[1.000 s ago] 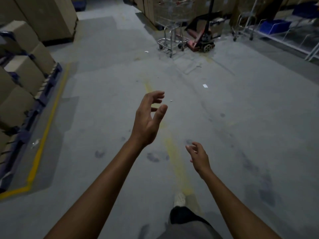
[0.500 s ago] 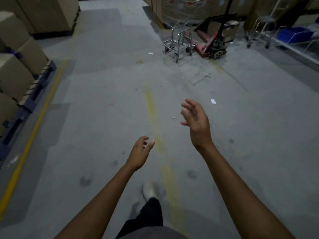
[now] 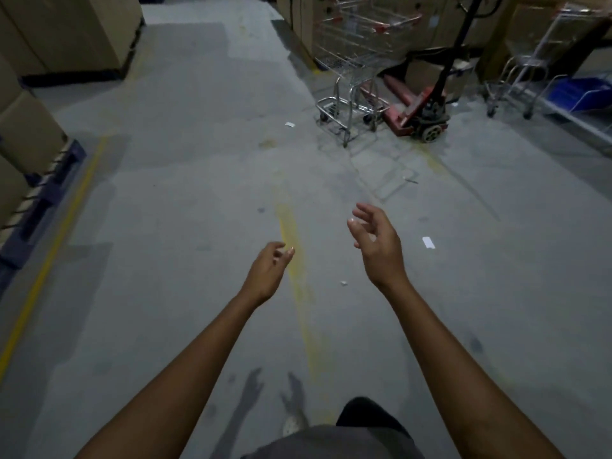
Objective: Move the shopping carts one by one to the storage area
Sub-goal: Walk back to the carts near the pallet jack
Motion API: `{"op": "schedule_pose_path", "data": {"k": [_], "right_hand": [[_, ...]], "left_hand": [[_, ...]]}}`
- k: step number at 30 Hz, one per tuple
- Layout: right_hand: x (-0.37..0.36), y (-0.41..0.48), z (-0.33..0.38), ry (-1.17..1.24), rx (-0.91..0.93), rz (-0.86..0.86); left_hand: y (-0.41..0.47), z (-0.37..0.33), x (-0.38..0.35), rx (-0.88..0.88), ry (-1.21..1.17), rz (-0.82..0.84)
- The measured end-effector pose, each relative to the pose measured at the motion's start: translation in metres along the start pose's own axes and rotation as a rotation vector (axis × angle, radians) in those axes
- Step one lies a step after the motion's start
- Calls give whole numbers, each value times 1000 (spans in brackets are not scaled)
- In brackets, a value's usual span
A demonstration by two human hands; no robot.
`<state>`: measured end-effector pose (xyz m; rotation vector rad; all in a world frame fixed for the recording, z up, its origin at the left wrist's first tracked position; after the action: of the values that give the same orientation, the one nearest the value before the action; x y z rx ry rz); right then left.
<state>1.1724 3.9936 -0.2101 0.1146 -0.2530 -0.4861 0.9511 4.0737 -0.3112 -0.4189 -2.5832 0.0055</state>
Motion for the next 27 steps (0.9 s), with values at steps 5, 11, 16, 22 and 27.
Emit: {"op": "schedule_pose_path", "data": {"k": [5, 11, 16, 22, 27], "right_hand": [[-39, 104, -97, -154, -192, 60], [-77, 225, -207, -252, -338, 171], [-95, 361, -236, -189, -381, 125], [-98, 531, -180, -74, -271, 51], [-96, 645, -104, 41, -80, 6]], "left_hand": [[113, -111, 46, -267, -101, -57], [251, -187, 62, -470, -249, -90], [397, -196, 42, -407, -199, -71], [556, -167, 12, -210, -88, -14], [661, -110, -15, -29, -25, 65]]}}
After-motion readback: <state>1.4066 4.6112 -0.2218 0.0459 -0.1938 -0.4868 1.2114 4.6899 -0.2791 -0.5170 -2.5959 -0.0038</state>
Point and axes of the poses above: each hand's wrist, its own y-axis towards the middle knuckle, its own x-axis out of the back of the hand, z = x × y, the point moved 8 cm from there along y, towards the middle knuckle, and after that the axes turned 1 degree about y, right-handed, at the moved point
